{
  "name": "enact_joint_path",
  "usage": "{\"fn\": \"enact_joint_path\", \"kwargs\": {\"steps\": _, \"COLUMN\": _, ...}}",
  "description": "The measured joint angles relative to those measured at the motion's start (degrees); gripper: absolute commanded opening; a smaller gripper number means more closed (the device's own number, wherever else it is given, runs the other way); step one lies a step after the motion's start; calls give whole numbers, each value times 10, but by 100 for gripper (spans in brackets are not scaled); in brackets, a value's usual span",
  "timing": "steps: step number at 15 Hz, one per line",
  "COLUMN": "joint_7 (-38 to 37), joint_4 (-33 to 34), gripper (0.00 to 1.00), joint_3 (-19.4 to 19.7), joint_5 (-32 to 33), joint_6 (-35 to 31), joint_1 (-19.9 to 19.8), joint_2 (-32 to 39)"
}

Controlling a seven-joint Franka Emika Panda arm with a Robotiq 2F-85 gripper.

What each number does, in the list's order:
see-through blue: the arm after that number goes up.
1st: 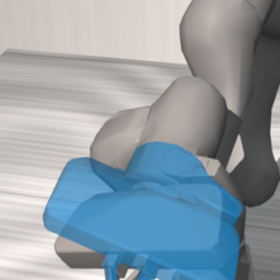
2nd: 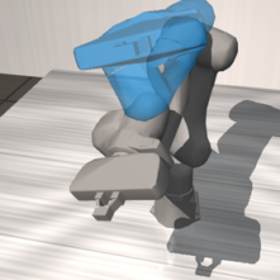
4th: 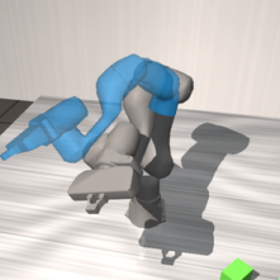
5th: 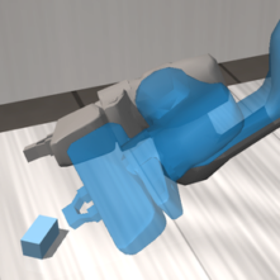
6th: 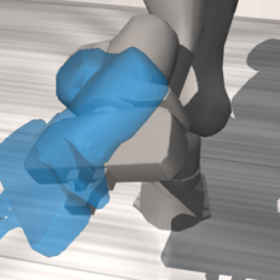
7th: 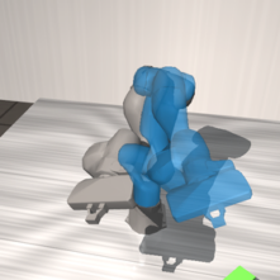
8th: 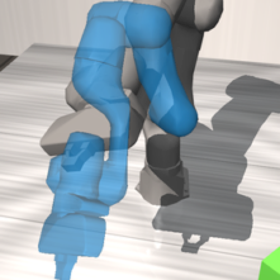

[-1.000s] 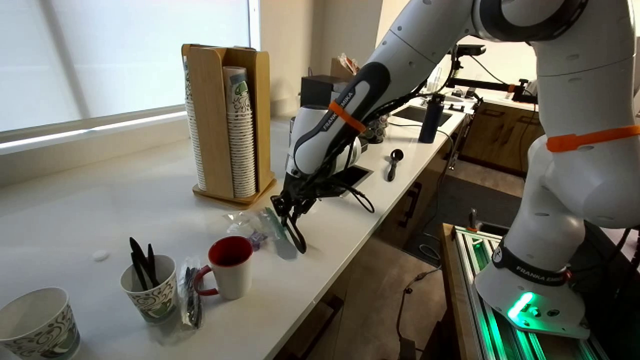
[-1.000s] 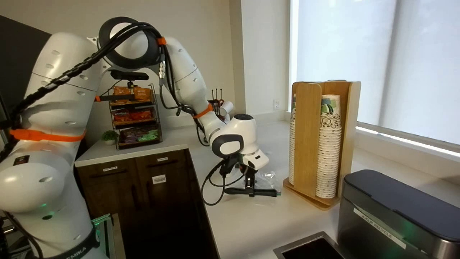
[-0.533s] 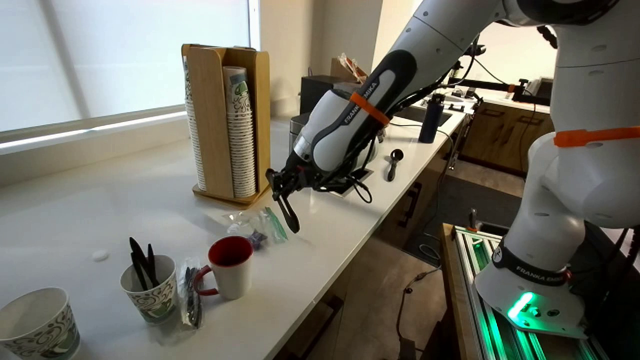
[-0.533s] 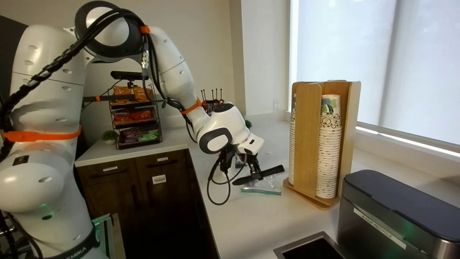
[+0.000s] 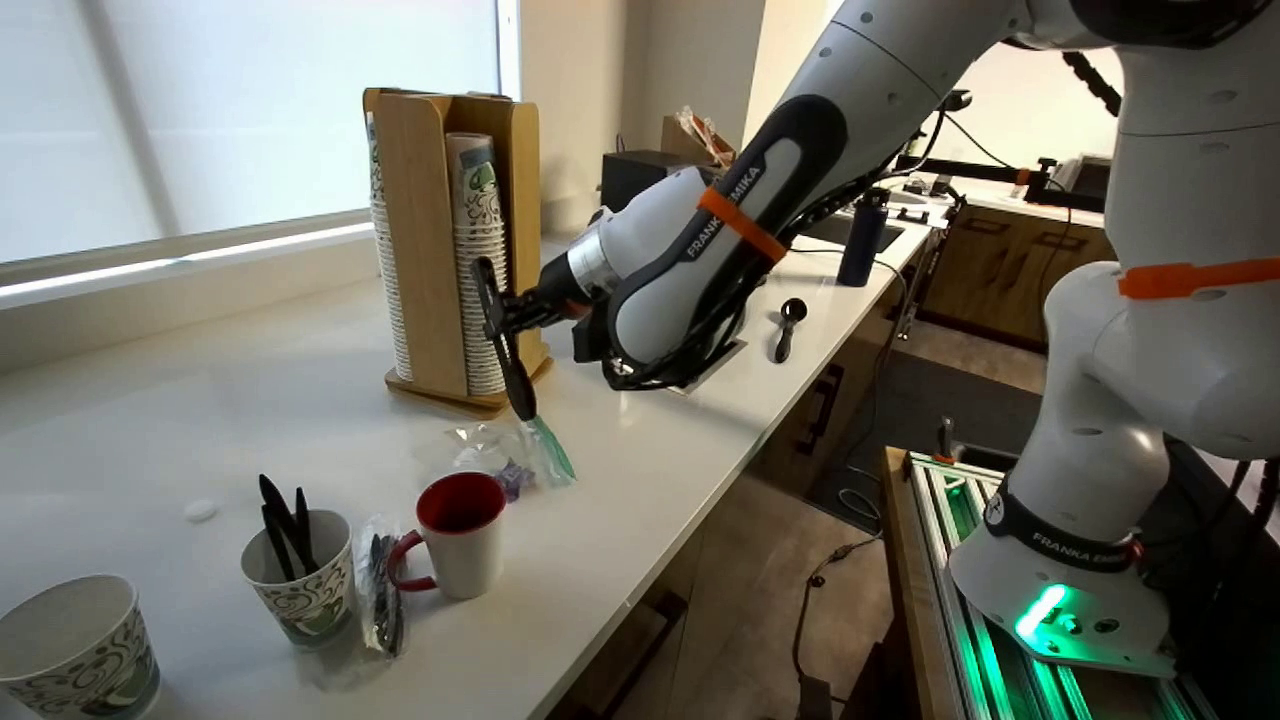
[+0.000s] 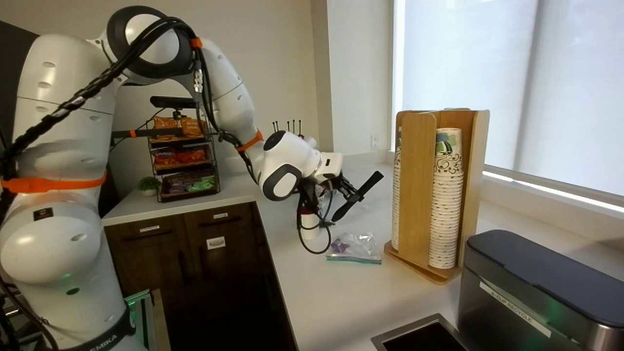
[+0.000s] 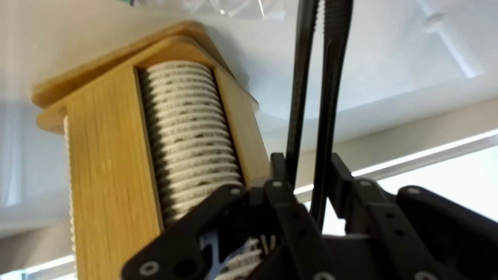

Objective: Put the black tongs in the paper cup on the right

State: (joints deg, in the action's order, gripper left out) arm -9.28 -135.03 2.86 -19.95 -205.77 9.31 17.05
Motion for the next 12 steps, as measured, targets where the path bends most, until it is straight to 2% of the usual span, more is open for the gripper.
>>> {"fn": "enact_joint_path", "kwargs": {"steps": 1, "joint_7": 23, "joint_4": 9, "gripper": 7, "joint_3": 13, "joint_5": -20, "joint_6": -12, "joint_1": 24, "joint_2": 6}}
{"fn": "enact_joint_path", "kwargs": {"steps": 2, "joint_7": 42, "joint_4": 20, "gripper": 29, "joint_3": 22, "joint_5": -37, "joint_6": -13, "joint_1": 43, "joint_2": 13}}
{"fn": "enact_joint_path", "kwargs": {"steps": 4, "joint_7": 50, "joint_4": 40, "gripper": 29, "joint_3": 29, "joint_5": -52, "joint_6": 11, "joint_1": 59, "joint_2": 25}}
{"fn": "enact_joint_path", "kwargs": {"steps": 7, "joint_7": 51, "joint_4": 51, "gripper": 29, "joint_3": 36, "joint_5": -52, "joint_6": 16, "joint_1": 59, "joint_2": 34}}
{"fn": "enact_joint_path", "kwargs": {"steps": 8, "joint_7": 52, "joint_4": 51, "gripper": 7, "joint_3": 37, "joint_5": -52, "joint_6": 16, "joint_1": 59, "joint_2": 35}}
{"fn": "enact_joint_path", "kwargs": {"steps": 10, "joint_7": 54, "joint_4": 53, "gripper": 7, "joint_3": 39, "joint_5": -52, "joint_6": 14, "joint_1": 61, "joint_2": 36}}
{"fn": "enact_joint_path", "kwargs": {"steps": 12, "joint_7": 79, "joint_4": 60, "gripper": 7, "joint_3": 54, "joint_5": -55, "joint_6": -1, "joint_1": 81, "joint_2": 39}}
